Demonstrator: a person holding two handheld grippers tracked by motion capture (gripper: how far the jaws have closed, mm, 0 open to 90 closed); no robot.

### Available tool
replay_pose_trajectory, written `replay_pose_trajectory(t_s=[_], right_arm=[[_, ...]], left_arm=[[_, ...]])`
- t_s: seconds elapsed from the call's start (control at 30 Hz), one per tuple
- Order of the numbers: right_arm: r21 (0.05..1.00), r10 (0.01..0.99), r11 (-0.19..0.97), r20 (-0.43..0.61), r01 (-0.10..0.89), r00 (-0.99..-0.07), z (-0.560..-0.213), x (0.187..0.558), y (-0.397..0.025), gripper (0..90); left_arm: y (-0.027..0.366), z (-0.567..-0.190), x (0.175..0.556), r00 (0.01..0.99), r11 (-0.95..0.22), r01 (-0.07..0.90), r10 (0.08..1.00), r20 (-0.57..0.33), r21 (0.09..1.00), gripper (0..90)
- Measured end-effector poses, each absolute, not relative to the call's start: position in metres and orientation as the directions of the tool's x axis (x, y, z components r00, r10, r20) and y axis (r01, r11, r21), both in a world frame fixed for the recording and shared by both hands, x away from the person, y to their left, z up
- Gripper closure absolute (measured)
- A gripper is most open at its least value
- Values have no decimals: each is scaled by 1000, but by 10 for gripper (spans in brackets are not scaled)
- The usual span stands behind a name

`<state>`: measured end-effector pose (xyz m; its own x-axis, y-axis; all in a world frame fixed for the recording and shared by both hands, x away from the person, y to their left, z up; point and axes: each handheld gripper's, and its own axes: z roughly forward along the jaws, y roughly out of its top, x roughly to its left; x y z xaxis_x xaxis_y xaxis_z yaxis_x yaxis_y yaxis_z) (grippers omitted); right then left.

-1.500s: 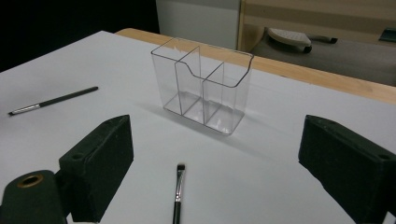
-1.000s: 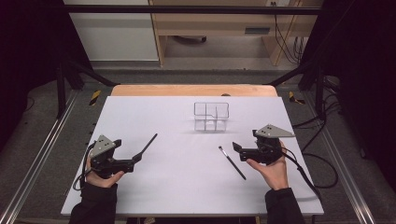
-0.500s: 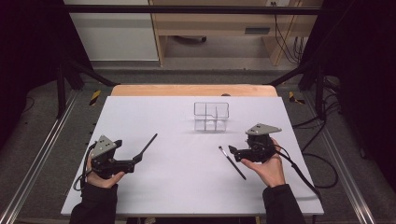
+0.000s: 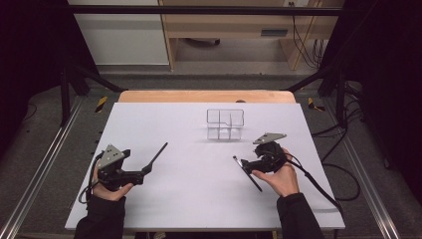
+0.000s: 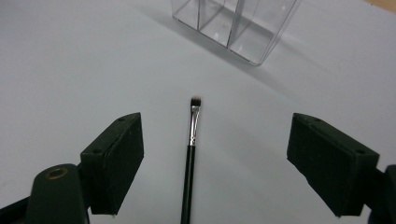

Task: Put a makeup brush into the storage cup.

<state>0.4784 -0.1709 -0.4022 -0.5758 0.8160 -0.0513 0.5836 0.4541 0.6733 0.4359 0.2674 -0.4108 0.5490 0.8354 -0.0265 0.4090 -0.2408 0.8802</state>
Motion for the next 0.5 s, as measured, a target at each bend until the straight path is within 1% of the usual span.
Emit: replay_pose_trajectory(t_s=[0.37, 0.5], right_arm=[[585, 802, 515, -69, 627, -594, -419, 487, -161, 209], [562, 799, 526, -72, 638, -597, -423, 490, -159, 227]], left_arm=[[268, -409, 435, 551, -240, 405, 834, -26, 882, 56], [268, -410, 436, 552, -242, 406, 833, -26, 881, 57]])
